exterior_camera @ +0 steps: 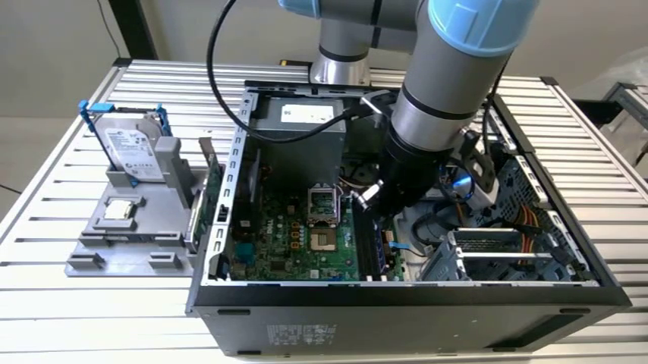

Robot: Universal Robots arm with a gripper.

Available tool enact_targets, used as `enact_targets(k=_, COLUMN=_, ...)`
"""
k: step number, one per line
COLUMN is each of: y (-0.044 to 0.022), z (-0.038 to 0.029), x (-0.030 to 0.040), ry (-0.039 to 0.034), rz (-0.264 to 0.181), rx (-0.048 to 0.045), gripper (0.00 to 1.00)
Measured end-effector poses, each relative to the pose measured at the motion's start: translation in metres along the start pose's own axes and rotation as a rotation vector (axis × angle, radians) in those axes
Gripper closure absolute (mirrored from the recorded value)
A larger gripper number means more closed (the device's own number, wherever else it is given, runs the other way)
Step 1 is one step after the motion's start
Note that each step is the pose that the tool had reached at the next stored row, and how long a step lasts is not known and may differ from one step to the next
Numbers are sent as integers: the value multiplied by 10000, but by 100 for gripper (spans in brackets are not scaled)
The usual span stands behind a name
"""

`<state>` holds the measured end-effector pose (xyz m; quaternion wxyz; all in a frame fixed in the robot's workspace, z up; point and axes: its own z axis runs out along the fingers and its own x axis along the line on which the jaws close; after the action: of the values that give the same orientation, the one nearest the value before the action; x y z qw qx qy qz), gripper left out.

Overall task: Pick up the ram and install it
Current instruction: 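Press down the ram until it locks into place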

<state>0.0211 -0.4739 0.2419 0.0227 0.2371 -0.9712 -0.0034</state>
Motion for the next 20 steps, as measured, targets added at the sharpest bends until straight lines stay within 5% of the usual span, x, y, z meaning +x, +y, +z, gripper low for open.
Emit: enact_targets(k=20, y=3, z=0, x=-1, ry=25, rz=-1444, rx=52, gripper=100)
